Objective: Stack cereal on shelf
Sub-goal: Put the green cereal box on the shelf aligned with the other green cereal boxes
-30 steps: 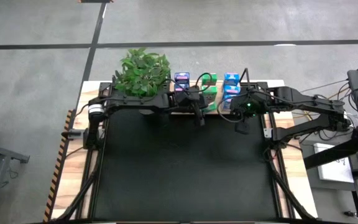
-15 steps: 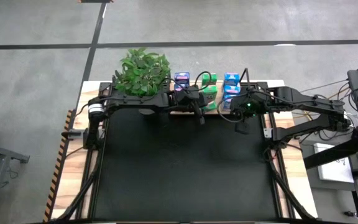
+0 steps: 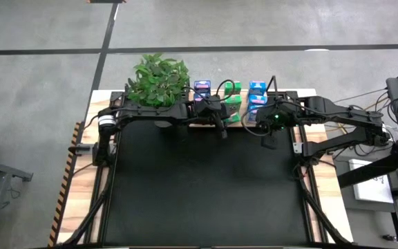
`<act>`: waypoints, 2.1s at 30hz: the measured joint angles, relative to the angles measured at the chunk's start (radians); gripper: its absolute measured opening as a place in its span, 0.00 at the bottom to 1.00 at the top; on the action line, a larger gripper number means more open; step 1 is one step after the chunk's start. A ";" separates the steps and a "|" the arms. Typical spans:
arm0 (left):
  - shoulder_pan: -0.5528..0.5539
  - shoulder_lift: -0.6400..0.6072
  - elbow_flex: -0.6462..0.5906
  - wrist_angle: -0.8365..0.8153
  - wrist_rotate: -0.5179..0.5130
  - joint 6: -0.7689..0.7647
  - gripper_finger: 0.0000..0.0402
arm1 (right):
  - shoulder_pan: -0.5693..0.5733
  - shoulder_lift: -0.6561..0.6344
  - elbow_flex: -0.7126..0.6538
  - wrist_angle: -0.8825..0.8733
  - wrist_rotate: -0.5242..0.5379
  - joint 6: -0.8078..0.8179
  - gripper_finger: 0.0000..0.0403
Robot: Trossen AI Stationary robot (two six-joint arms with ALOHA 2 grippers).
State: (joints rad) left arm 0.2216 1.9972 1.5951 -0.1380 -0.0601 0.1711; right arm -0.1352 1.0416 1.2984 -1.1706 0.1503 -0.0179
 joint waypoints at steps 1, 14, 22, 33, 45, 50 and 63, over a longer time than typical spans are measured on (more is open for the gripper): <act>0.001 0.000 0.000 0.001 0.000 0.001 0.36 | 0.000 0.000 0.000 0.000 0.000 0.000 0.03; 0.014 0.011 0.000 0.008 0.001 -0.004 0.36 | 0.000 0.000 0.000 0.000 0.001 0.000 0.03; 0.016 0.012 0.000 0.010 0.001 -0.009 0.38 | 0.000 0.000 0.000 0.000 0.002 0.000 0.03; 0.021 0.013 0.001 0.009 -0.008 -0.023 0.55 | 0.000 0.000 0.000 0.000 0.007 0.000 0.03; 0.018 0.008 0.089 -0.115 -0.010 0.001 0.54 | 0.000 0.000 0.000 0.000 0.007 0.008 0.03; 0.003 0.004 0.155 -0.235 -0.012 0.013 0.54 | 0.000 0.000 0.000 0.002 0.007 0.009 0.03; -0.131 -0.140 0.076 -0.314 -0.013 0.038 0.47 | 0.000 0.000 -0.096 0.166 0.008 -0.027 0.03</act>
State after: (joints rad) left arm 0.0909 1.8574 1.6716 -0.4521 -0.0727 0.2092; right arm -0.1356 1.0416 1.2020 -1.0042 0.1581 -0.0450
